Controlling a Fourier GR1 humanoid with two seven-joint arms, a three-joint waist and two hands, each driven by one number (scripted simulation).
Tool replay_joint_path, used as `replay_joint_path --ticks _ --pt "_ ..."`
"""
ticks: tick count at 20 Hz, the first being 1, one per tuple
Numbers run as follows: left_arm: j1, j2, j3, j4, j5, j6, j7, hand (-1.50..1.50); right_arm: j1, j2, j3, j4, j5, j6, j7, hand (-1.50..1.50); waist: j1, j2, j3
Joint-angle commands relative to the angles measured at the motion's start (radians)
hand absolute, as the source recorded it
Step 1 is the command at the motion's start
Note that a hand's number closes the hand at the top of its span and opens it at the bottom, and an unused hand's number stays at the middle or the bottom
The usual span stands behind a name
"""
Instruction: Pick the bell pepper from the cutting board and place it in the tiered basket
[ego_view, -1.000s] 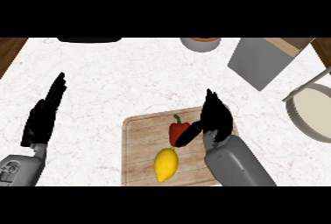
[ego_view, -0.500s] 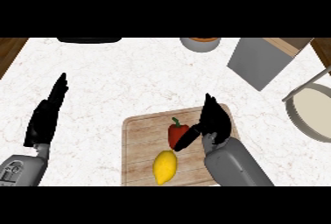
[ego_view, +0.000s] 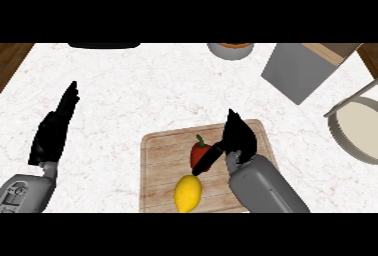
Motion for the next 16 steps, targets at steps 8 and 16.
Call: replay_joint_path --ticks 8,16 --pt "0.038 -0.017 -0.006 -0.020 -0.017 -0.014 -0.020 0.00 -0.067 0.011 0.136 0.140 -0.055 0.018 0.161 1.50 0.004 0.011 0.002" --pt "0.022 -0.029 0.009 -0.019 -0.043 -0.010 -0.007 0.00 -0.101 0.011 0.122 0.066 -0.079 -0.086 0.138 1.50 -0.010 0.010 0.003"
